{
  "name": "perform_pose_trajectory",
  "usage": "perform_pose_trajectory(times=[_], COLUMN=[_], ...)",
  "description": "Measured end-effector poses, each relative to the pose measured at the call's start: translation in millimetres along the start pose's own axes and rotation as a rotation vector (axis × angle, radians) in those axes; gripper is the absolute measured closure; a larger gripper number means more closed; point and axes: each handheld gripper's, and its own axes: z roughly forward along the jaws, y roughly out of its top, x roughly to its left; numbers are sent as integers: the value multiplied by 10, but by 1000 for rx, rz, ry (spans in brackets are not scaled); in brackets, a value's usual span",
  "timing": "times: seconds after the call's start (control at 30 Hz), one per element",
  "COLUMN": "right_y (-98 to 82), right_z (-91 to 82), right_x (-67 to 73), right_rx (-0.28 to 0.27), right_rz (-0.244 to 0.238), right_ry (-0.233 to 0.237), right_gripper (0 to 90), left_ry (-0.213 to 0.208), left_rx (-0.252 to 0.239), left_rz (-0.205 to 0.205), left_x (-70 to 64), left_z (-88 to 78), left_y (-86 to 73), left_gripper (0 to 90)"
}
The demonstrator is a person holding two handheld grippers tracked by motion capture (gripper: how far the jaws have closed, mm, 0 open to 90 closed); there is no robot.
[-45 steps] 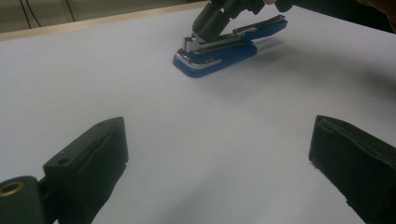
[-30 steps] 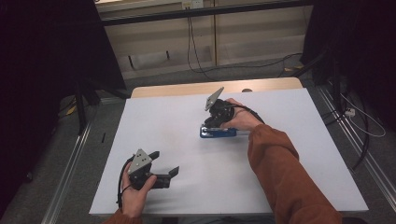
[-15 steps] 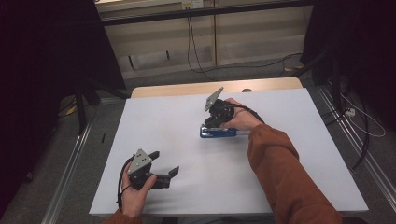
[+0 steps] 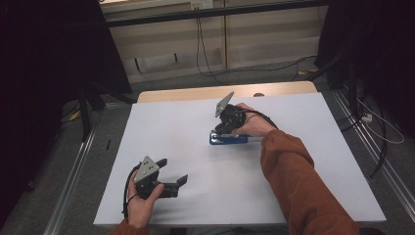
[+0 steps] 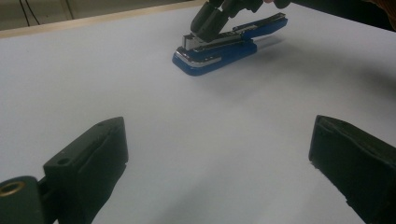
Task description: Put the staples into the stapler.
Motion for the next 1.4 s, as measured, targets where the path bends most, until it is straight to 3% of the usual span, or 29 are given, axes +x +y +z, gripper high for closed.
perform_pose_trajectory(times=[0.6, 0.77, 0.87, 0.97, 1.13, 1.4], right_y=[20, 13, 5, 0, -25, -78], right_z=[23, 19, 16, 3, -7, 3], right_x=[6, 6, -3, -11, -21, 14], right_rx=[-2, -8, -10, -20, -26, -61], right_rz=[-7, 19, 33, 58, 135, 202], right_ry=[-8, -17, -23, -42, -79, -90], right_gripper=[782, 742, 690, 581, 450, 300], left_ry=[-4, -2, 1, 1, -6, -1], left_rx=[-2, 1, -1, -1, 3, 3], left_rz=[-3, -3, -7, -6, -5, -5], left_x=[-3, -3, 1, -2, 4, 8], left_z=[5, 2, 1, 1, 9, 1], left_y=[-3, -1, -3, -2, -1, 1], left_gripper=[48, 48, 48, 48, 48, 48])
